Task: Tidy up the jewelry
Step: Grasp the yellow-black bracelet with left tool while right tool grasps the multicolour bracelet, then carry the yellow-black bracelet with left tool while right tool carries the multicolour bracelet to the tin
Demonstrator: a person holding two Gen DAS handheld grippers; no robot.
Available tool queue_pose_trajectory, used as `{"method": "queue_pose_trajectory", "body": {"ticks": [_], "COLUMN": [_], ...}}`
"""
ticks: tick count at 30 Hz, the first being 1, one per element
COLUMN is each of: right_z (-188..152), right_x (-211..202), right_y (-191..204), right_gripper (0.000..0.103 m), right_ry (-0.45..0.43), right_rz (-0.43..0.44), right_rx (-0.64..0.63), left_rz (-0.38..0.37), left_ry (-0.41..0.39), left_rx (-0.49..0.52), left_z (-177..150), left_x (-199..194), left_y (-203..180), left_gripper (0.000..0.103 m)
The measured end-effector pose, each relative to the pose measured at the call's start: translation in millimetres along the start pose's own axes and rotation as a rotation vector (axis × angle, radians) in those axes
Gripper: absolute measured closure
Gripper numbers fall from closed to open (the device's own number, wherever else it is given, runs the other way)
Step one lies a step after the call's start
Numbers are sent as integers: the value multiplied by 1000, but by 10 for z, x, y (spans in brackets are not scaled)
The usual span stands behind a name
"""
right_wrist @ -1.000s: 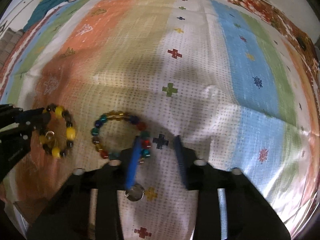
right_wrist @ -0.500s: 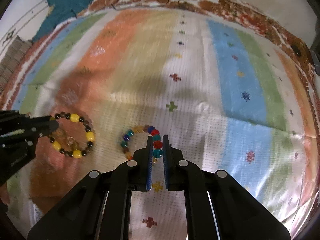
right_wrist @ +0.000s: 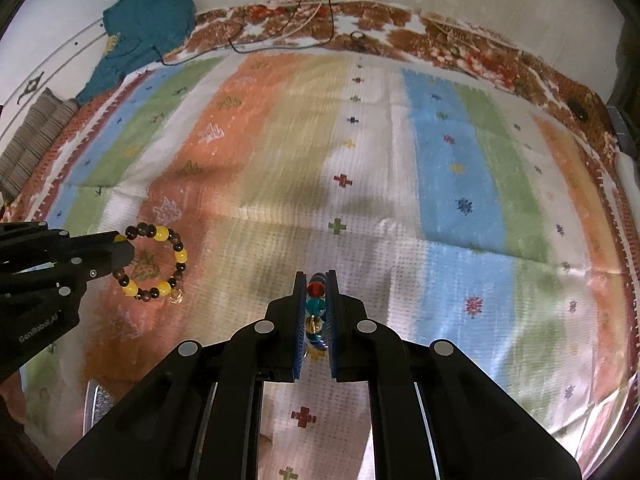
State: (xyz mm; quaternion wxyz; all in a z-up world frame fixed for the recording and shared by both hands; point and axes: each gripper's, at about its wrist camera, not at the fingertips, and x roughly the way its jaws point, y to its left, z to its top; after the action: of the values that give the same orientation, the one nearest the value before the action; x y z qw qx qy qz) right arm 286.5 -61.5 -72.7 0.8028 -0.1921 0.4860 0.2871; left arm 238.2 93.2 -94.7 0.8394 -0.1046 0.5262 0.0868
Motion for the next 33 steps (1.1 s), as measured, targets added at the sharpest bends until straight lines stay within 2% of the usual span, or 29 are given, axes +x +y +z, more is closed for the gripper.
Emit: {"method": "queue_pose_trajectory", "body": {"ticks": [5, 19, 33], "right_z": [-15, -113, -252], "right_x": [-142, -531, -813], "right_y": [-64, 26, 98], "right_gripper": [93, 93, 93], "right_ry": [-32, -140, -193], "right_rz": [38, 30, 33], "right_rx": [41, 21, 3], "left_rz": [-6, -29, -59], "left_ry": [-19, -100, -150], "left_rx": [11, 34, 56], "left_z": [-15, -109, -262], "left_x": [-122, -502, -793], "left_y": [-56, -200, -310], "left_gripper": [92, 92, 92]}}
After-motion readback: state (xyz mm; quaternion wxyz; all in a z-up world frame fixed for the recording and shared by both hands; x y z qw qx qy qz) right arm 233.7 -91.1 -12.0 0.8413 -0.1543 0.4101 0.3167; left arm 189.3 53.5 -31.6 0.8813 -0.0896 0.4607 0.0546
